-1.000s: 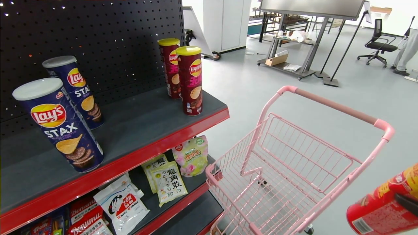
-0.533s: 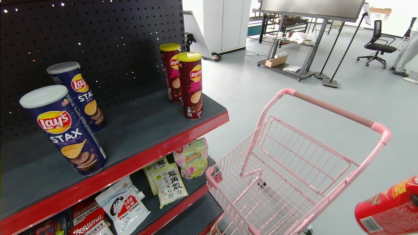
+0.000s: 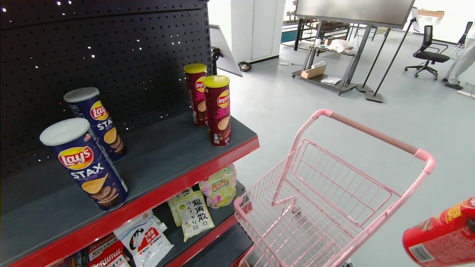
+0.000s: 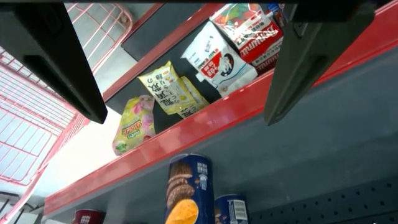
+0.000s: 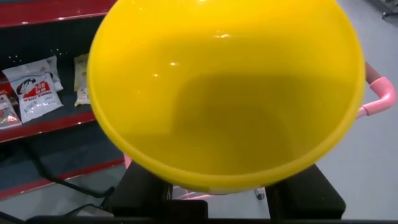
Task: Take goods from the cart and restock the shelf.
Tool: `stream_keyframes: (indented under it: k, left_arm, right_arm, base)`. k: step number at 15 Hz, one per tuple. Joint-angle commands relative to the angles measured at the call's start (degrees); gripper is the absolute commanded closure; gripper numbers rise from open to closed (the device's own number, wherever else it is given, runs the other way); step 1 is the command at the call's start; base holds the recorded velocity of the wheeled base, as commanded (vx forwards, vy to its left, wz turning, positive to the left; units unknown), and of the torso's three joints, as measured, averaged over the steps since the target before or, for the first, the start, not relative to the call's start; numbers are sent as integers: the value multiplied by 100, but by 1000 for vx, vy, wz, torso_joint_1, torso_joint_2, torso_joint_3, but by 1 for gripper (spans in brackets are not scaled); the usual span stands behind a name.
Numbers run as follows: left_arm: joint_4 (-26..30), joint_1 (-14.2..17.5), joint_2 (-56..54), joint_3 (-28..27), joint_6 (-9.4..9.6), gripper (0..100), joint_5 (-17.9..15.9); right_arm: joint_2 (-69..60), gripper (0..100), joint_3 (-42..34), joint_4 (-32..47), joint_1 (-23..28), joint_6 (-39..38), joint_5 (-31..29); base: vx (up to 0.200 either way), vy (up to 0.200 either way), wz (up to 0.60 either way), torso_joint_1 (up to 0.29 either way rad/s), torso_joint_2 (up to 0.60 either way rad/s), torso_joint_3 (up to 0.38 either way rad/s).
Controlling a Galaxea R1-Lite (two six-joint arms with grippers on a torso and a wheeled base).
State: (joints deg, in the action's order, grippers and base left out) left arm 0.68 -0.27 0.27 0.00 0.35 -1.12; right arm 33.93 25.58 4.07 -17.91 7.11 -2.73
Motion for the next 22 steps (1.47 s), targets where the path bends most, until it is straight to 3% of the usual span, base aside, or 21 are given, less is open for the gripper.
stream_keyframes:
  k: [1,12,22]
  left_arm:
    - [2,0,0,0,0,0,-2]
    - [2,0,0,0,0,0,-2]
    - [2,0,0,0,0,0,-2]
  right_arm:
    - [79,100,18,-3,-2,1,9]
    - [193,100,62,-3,-2,405,1]
    - [61,100,-18,15,7,397,-26]
  base:
    - [0,0,0,168,-373,-203]
    - [0,0,0,129,-288,-160]
    - [0,0,600,5,0,0]
